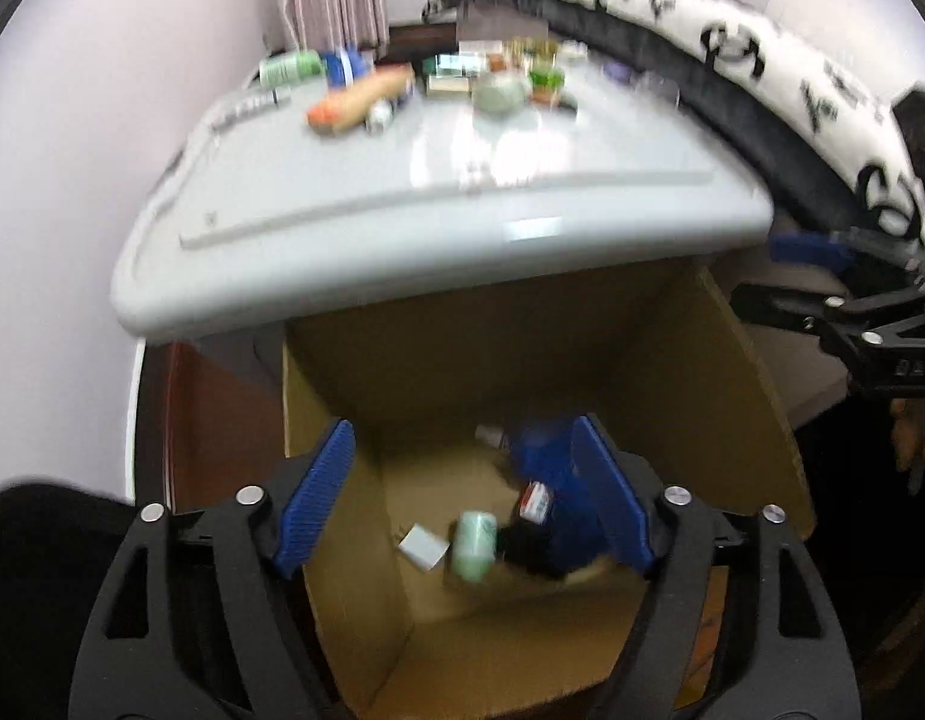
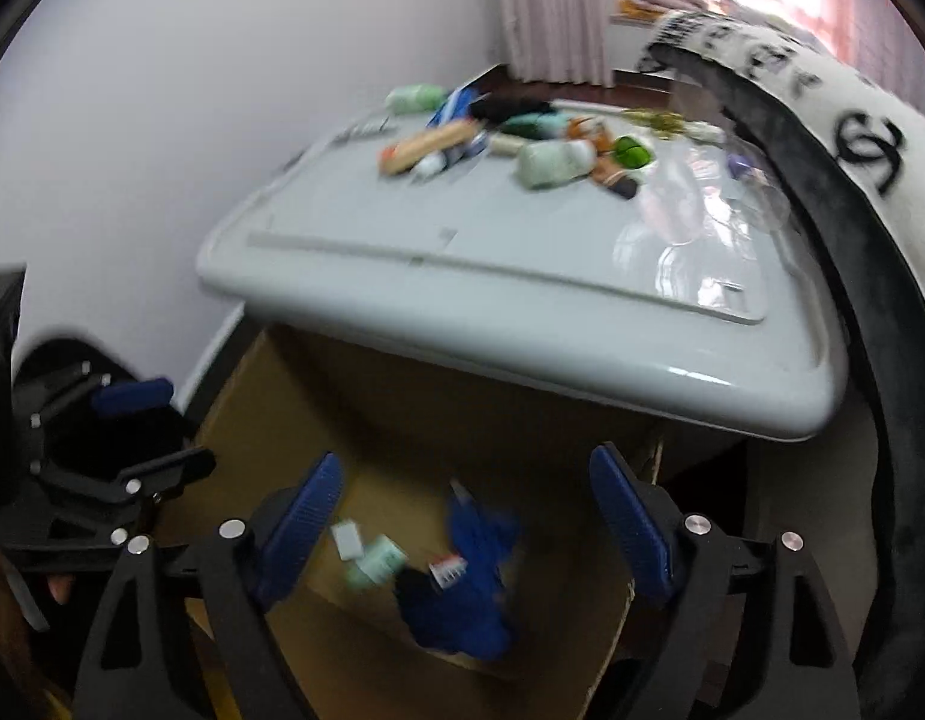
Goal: Collect trash
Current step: 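Carry the cloth and jar over the cardboard box and open both tools, then grasp the orange-and-cream box with the left tool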
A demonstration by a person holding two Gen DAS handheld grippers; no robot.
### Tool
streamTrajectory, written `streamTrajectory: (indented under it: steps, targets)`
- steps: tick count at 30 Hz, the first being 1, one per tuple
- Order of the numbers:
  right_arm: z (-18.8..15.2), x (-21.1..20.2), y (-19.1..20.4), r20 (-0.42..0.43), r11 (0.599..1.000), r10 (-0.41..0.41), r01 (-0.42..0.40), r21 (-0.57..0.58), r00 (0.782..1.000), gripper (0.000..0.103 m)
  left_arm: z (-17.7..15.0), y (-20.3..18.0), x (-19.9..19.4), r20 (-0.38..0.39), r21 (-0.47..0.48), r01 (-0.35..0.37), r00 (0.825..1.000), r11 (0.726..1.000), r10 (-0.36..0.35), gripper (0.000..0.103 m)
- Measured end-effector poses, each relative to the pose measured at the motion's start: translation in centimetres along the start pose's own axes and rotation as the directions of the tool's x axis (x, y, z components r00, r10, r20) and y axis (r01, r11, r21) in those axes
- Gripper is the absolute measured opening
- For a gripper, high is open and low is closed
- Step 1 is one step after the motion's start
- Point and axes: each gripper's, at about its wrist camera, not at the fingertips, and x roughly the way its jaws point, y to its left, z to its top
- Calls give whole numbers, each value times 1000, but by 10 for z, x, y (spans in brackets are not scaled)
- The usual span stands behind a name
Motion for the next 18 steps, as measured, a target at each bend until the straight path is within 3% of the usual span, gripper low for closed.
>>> streamTrajectory:
  steps: [5, 8, 10, 14, 18]
  targets:
    - [38, -13, -13, 71, 998, 11, -15, 62, 997, 87, 61, 23, -9, 116, -13, 5, 993, 1000, -3, 80]
    - [81, -27, -14, 157, 998, 21, -31, 61, 987, 99, 111, 38, -2, 200, 32, 8, 980, 999, -14, 91]
    - [110, -31, -17, 207, 997, 12, -26, 67, 978, 99, 141, 44, 14, 228, 92, -25, 974, 995, 4, 91]
    - [157, -15, -29, 268, 991, 17, -51, 121, 963, 99, 187, 60, 63, 213, 168, -59, 977, 984, 23, 91]
    - [155, 17, -50, 268, 977, 9, -66, 204, 963, 99, 216, 83, 112, 156, 192, -45, 988, 980, 14, 91]
